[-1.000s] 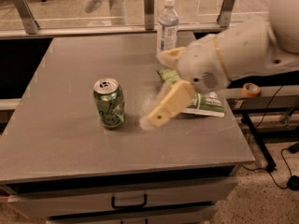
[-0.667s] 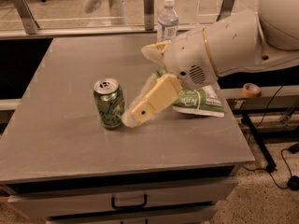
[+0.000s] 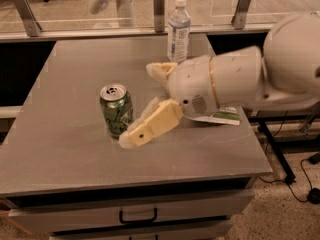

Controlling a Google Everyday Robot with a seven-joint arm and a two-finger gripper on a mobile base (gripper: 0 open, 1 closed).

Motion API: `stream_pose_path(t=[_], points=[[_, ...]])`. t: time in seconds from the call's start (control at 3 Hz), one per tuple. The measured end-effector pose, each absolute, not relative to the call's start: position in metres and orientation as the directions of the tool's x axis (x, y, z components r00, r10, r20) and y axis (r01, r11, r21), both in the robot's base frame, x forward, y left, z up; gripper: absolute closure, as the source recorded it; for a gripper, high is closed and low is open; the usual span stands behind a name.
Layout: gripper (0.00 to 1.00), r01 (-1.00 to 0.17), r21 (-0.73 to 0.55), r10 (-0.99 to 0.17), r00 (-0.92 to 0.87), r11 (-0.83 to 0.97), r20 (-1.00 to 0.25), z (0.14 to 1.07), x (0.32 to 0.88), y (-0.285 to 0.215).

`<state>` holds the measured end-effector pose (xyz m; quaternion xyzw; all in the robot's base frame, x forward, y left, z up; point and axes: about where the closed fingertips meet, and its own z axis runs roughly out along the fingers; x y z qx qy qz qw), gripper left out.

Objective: Move green can near blue plastic bottle

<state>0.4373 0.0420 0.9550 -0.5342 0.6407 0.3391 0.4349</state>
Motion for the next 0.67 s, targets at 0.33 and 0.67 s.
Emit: stream_pose_path(t=[0.33,0.67], points=[[0.00,-0.960,-0.025,-0.253,-0.049,0.279,-0.966,0.912,0.437,0.070],[0.00,-0.928,-0.055,-0.218,-0.029,0.368,-0.976,0.895,0.455,0.081]])
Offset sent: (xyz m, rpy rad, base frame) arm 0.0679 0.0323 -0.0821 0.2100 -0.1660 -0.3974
